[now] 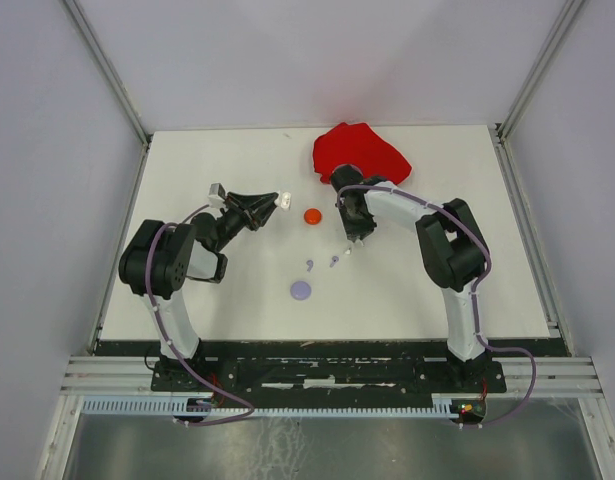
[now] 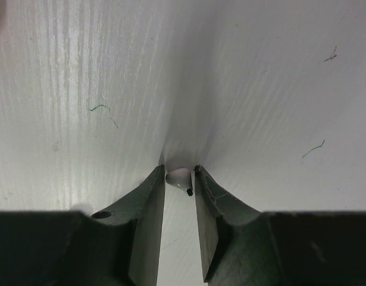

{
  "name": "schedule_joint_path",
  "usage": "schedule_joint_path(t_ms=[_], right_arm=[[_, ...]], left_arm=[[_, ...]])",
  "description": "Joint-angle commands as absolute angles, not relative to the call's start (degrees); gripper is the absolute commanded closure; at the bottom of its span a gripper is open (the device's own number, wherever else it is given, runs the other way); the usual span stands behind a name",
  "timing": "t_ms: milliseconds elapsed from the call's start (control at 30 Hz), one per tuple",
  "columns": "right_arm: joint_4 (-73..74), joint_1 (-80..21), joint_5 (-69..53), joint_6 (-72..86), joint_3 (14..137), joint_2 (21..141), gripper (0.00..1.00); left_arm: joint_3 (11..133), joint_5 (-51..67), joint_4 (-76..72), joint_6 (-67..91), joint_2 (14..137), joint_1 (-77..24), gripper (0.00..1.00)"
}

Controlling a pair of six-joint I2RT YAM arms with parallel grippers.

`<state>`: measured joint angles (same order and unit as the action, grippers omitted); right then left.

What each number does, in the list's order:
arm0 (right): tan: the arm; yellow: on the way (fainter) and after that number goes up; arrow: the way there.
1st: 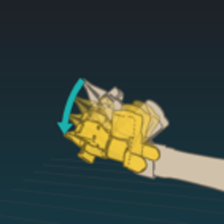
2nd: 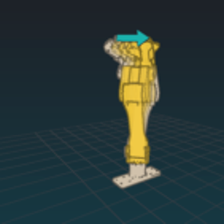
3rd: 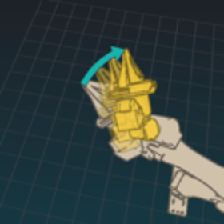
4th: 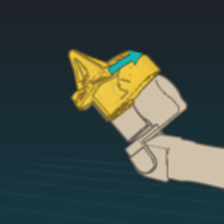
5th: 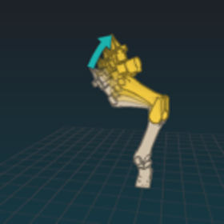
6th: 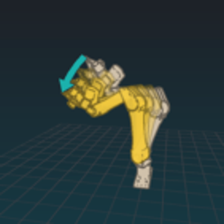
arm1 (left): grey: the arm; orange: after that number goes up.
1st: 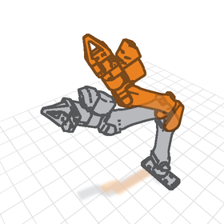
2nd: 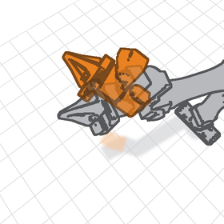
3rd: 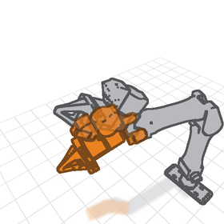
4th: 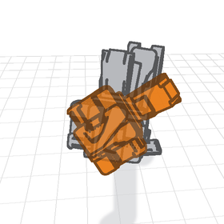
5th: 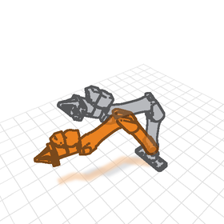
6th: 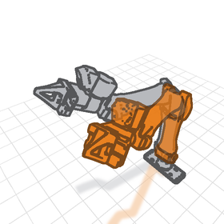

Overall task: Insert the wireless bluetooth earbuds into the charging case
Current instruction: Pick up the earbud from the center of the board.

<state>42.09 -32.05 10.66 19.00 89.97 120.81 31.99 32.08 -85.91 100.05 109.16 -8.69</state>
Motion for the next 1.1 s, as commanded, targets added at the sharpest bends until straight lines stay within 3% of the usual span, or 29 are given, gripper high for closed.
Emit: schedule_joint_path(t_ms=[0,567,733,1067], right_arm=[[43.23,-32.34,11.89,18.52,91.93,121.67,0.66],[39.87,-32.27,12.15,16.67,92.37,117.48,0.84],[29.56,-32.26,9.95,14.86,88.86,110.5,0.92],[5.42,-32.28,0.35,12.8,77.23,94.94,0.92]], left_arm=[[32.73,32.79,-92.07,101.86,109.51,-8.28,0.97],[31.54,32.48,-92.14,101.72,108.77,-8.47,0.97],[31.29,32.27,-91.06,101.57,108.41,-9.58,0.97],[33.79,32.07,-90.17,102.76,109.99,-13.84,0.97]])
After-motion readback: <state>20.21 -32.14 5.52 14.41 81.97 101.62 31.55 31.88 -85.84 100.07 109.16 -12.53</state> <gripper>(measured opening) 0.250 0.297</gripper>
